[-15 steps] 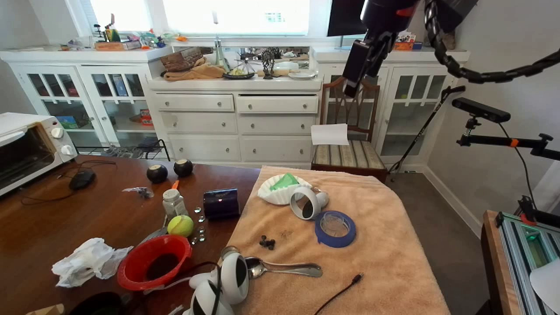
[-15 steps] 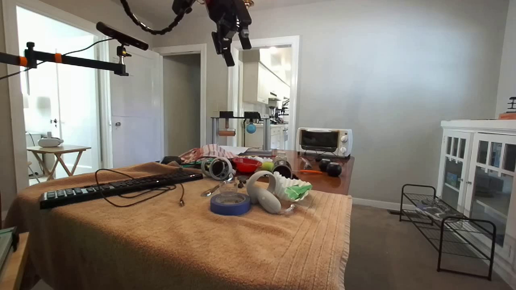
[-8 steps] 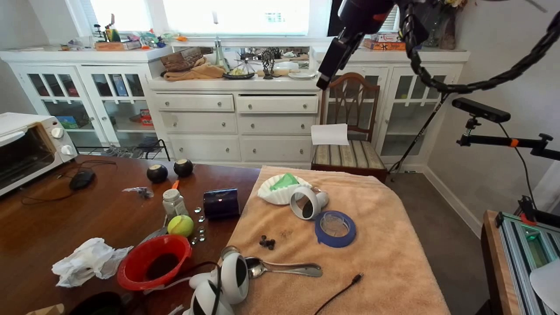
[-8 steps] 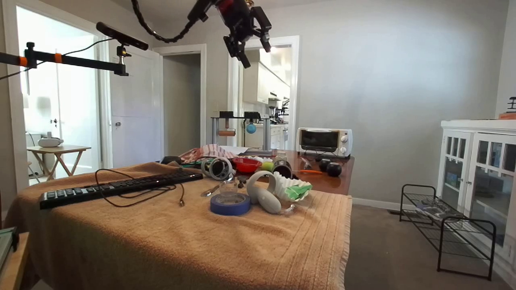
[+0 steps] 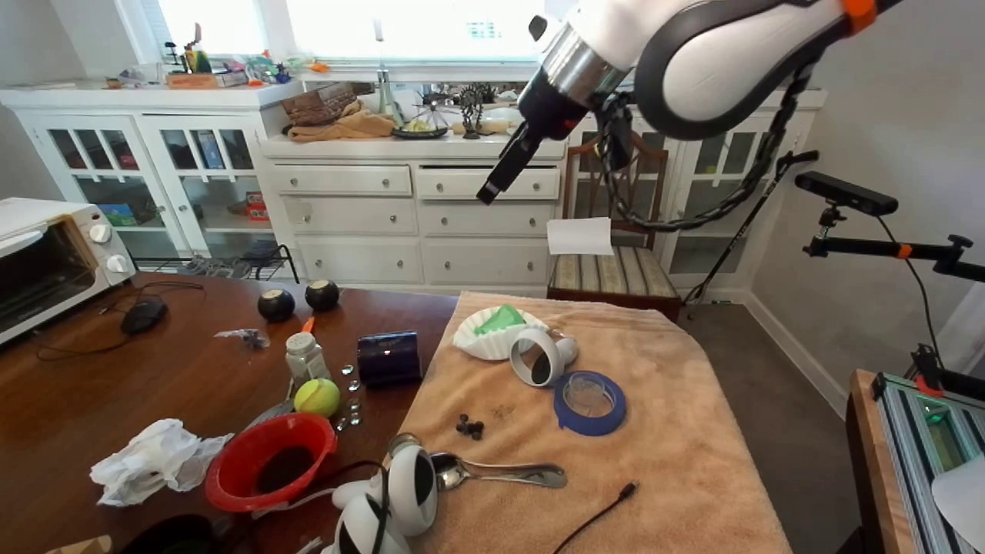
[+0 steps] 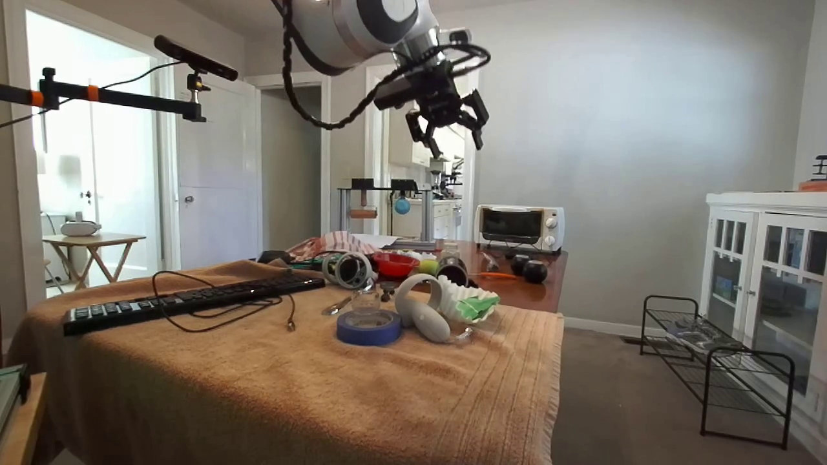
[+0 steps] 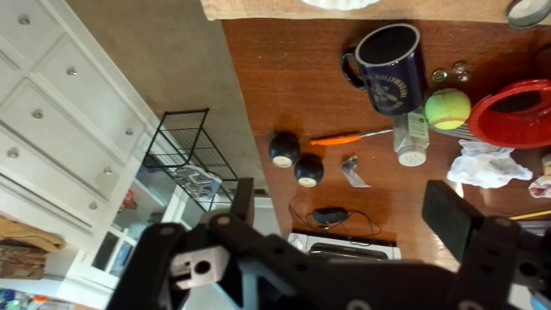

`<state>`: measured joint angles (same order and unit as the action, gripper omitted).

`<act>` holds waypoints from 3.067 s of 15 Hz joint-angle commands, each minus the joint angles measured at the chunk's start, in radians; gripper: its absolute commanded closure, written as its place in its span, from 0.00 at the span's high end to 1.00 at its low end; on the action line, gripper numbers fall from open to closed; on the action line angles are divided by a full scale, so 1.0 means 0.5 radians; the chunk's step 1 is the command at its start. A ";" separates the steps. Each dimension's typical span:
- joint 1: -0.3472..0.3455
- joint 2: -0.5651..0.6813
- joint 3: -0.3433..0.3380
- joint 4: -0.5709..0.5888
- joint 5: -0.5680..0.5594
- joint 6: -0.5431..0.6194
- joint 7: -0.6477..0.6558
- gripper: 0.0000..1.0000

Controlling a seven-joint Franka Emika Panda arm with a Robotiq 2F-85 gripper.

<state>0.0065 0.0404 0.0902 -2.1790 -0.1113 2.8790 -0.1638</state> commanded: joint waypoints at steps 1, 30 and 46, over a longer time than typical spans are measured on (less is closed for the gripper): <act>-0.063 0.371 0.220 0.365 0.550 -0.169 -0.540 1.00; -0.017 1.771 0.400 2.060 0.388 -1.216 -1.129 1.00; 0.272 2.352 0.098 2.831 0.108 -1.478 -0.684 1.00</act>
<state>0.1283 1.1344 0.1382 -0.8857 -0.0430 2.1999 -0.5194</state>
